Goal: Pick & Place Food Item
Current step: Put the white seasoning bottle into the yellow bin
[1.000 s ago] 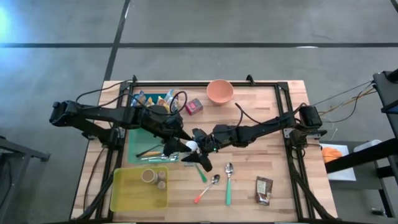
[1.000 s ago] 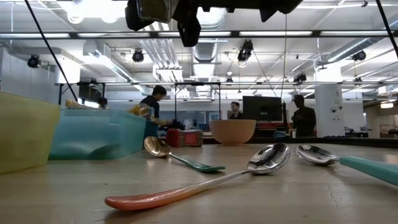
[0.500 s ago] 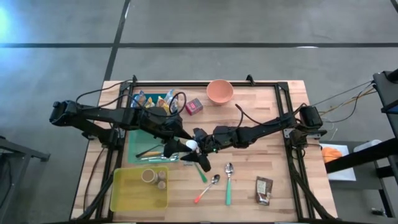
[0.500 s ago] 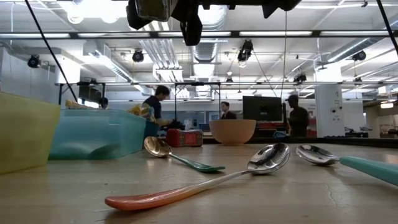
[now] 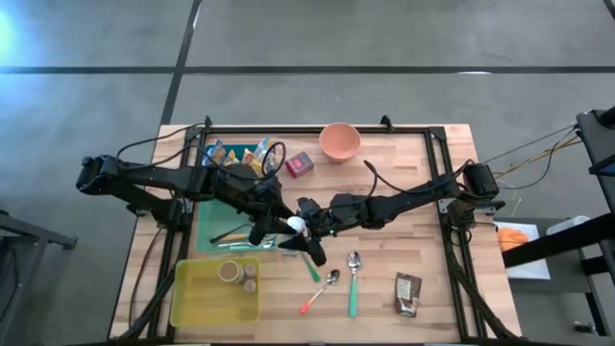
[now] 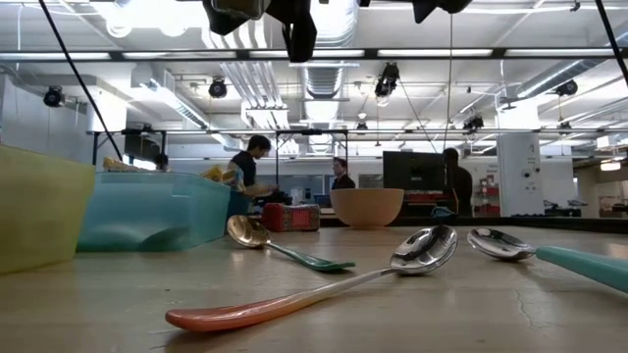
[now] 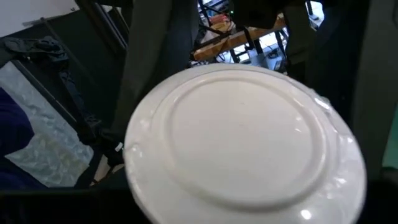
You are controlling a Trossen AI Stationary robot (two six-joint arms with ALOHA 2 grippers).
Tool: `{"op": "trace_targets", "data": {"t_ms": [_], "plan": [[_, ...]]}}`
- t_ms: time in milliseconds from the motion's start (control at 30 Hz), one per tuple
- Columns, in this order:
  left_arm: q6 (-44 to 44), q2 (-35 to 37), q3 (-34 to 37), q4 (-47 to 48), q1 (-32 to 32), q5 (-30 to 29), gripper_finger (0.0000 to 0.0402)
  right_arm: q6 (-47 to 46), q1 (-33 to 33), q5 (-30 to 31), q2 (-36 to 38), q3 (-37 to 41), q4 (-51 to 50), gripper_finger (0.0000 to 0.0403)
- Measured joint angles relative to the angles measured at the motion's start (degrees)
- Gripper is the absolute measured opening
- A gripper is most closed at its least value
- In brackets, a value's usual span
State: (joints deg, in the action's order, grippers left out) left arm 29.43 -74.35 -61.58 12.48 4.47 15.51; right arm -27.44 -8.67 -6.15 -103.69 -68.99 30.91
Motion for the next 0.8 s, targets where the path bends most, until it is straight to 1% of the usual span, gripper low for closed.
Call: {"op": "trace_targets", "data": {"t_ms": [167,567,633,800], "plan": [[0.2,0.0,0.0,-0.2,0.1,1.5,0.0197,0.0,0.0,0.3,0.0,-0.2,-0.1,0.0188],[1.2,0.2,0.0,-0.3,0.1,2.2,0.0197,-1.5,0.0,0.0,0.0,-0.1,0.5,0.0188],[1.3,0.3,0.0,-0.3,0.1,2.5,0.0197,-1.6,0.0,-0.2,0.0,-0.1,0.4,0.0211],[2.3,0.0,0.0,-0.4,0.1,3.2,0.0197,-1.5,-0.1,0.3,0.1,-0.2,0.3,0.0311]]}}
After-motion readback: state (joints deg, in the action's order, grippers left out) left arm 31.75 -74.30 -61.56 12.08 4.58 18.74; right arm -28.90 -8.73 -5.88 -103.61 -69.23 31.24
